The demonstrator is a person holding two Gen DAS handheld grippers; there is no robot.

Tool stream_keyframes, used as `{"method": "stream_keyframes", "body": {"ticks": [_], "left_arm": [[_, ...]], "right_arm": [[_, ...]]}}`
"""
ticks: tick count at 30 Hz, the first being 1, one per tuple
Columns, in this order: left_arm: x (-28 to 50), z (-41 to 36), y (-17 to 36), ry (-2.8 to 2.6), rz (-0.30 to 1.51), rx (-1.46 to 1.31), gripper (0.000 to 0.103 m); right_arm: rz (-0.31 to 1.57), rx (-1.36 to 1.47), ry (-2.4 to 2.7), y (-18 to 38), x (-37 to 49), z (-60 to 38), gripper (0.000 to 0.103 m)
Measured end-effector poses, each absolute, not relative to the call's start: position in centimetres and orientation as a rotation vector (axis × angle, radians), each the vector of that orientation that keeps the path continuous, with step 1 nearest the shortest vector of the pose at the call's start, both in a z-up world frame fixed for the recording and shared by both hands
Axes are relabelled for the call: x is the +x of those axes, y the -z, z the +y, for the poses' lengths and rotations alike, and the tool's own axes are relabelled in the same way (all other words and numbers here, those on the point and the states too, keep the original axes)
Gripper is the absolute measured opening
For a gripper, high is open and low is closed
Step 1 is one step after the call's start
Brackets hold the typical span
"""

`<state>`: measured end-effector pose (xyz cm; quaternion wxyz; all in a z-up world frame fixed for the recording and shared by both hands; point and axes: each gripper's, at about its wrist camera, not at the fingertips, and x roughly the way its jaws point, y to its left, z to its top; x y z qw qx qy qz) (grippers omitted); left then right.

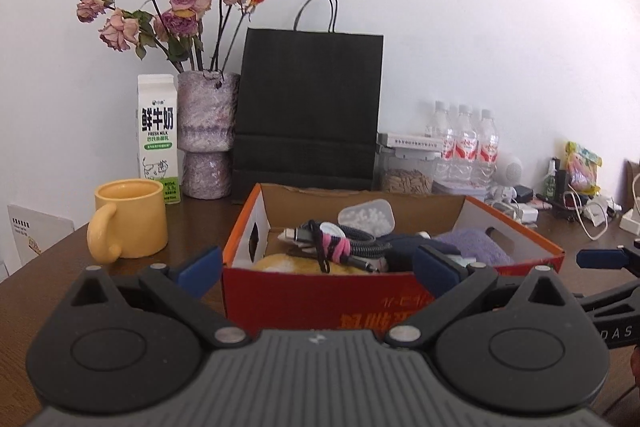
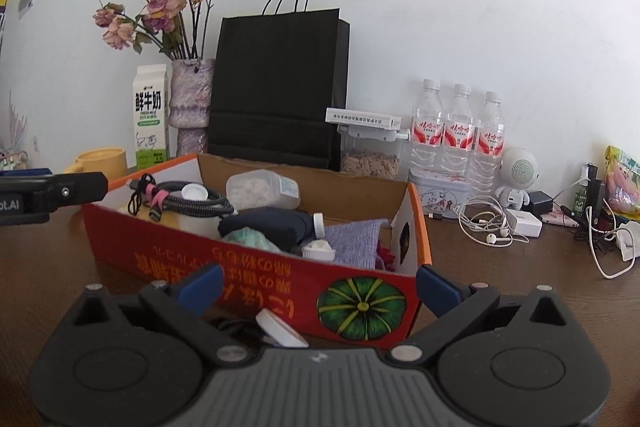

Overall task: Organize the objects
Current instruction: 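Move both tools back to the table beside the red box, then grasp the small orange piece with the right tool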

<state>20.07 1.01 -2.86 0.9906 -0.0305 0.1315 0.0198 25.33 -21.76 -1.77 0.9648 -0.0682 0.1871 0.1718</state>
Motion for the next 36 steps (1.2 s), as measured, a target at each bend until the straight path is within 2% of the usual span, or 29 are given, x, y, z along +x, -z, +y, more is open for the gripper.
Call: {"method": "stream_keyframes", "body": {"ticks": [8, 13, 15, 19, 21, 25, 27, 36], "left_arm": [[19.4, 1.4, 4.1, 0.019, 0.378, -0.044, 0.103], [19.8, 1.1, 4.7, 0.033, 0.418, -0.041, 0.103], [20.1, 1.0, 4.9, 0.029, 0.434, -0.04, 0.103], [20.4, 0.5, 5.2, 0.019, 0.459, -0.016, 0.103], [20.5, 0.1, 5.3, 0.016, 0.464, -0.004, 0.103], [20.8, -0.8, 5.5, 0.0, 0.487, 0.007, 0.103], [21.0, -1.2, 5.6, -0.005, 0.499, 0.002, 0.103], [20.9, -3.5, 5.7, -0.028, 0.521, -0.017, 0.103]], "right_arm": [[0.511, -0.165, -0.343, 3.2, 25.0, -22.6, 0.102], [0.569, -0.159, -0.34, 4.1, 25.9, -22.6, 0.087], [0.581, -0.159, -0.353, 4.2, 26.1, -22.3, 0.077], [0.597, -0.169, -0.365, 4.4, 26.2, -21.9, 0.065], [0.617, -0.159, -0.372, 4.5, 26.4, -21.8, 0.047], [0.636, -0.125, -0.387, 4.6, 26.8, -22.0, 0.029], [0.636, -0.123, -0.389, 4.6, 26.7, -22.0, 0.012], [0.609, -0.107, -0.364, 4.2, 26.1, -22.2, 0.011]]}}
